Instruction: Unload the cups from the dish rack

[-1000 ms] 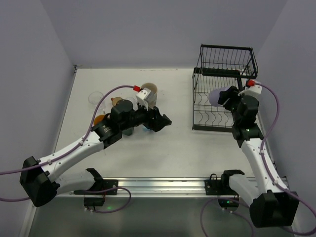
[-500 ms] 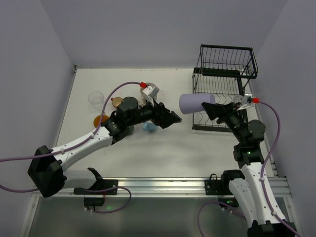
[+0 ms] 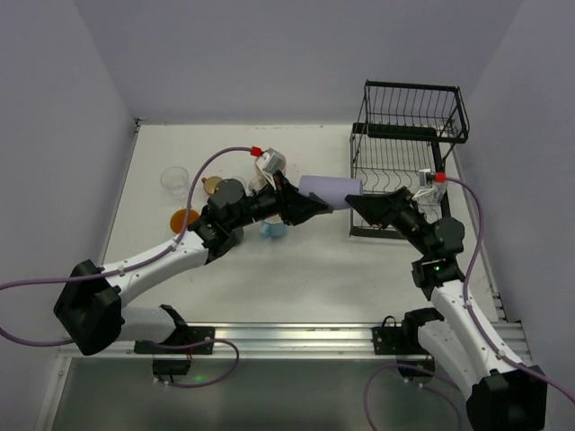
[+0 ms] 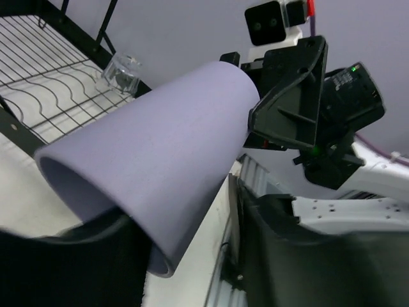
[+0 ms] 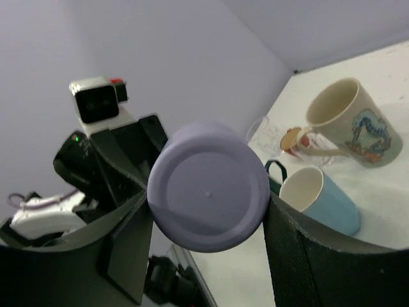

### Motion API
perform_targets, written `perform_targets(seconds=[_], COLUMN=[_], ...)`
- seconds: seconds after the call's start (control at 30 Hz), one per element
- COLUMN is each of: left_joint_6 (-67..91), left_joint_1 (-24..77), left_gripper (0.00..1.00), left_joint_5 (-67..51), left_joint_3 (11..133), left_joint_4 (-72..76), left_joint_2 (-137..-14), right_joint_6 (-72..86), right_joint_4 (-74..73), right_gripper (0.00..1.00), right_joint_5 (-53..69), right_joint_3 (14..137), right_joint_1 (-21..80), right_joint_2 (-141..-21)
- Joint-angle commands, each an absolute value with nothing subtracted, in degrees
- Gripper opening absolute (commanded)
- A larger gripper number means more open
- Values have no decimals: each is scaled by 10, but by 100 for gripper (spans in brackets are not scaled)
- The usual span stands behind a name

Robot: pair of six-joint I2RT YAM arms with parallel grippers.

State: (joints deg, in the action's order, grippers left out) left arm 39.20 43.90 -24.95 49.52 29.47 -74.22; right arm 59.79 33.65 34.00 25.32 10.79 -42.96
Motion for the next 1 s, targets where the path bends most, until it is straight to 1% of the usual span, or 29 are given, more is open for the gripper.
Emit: perform_targets(seconds=[0.0,0.03,0.07,0.1,0.13,0.17,0.2,0.23,0.27,0.37,0.4,0.47,0.5,0.67,0.77,0.87,0.97], left_joint_6=[408,406,397,393,381,374,367,346,335,270,252,209,200,169,167,178,185], left_joint_1=[439,439,439,439,439,439,439,439,439,440,441,441,441,442,442,443,443], left_gripper=[29,19,5,1,0,0,0,0,0,0,0,0,0,0,0,0,1], left_joint_5=[-271,-259,-256,-252,-245,-241,-237,-231,-230,-218,-210,-177,-163,-83,-41,-21,-4], left_joint_3=[481,477,475,472,470,469,468,469,475,511,524,562,573,597,574,542,520], left_joint_4=[401,399,396,382,372,361,331,310,286,128,30,-81,-174,-404,-464,-484,-491], left_joint_2=[-728,-723,-711,-704,-688,-680,-669,-659,-638,-599,-590,-574,-571,-561,-573,-586,-599], right_joint_6=[639,644,649,649,644,641,635,618,607,555,541,499,485,386,340,307,287], right_joint_4=[423,431,437,437,432,425,407,393,373,267,246,186,164,39,-19,-67,-89], right_gripper=[14,18,33,46,60,84,96,99,99,99,99,99,99,99,99,99,99], right_joint_5=[373,375,378,379,378,375,373,367,360,317,306,274,262,185,149,121,84], right_joint_3=[235,233,231,232,233,234,240,243,249,274,286,301,315,371,395,431,438], right_joint_1=[119,119,120,120,120,120,120,120,120,120,120,120,120,120,120,120,120], right_joint_2=[-457,-470,-476,-480,-486,-487,-487,-482,-477,-451,-445,-427,-423,-397,-393,-399,-399])
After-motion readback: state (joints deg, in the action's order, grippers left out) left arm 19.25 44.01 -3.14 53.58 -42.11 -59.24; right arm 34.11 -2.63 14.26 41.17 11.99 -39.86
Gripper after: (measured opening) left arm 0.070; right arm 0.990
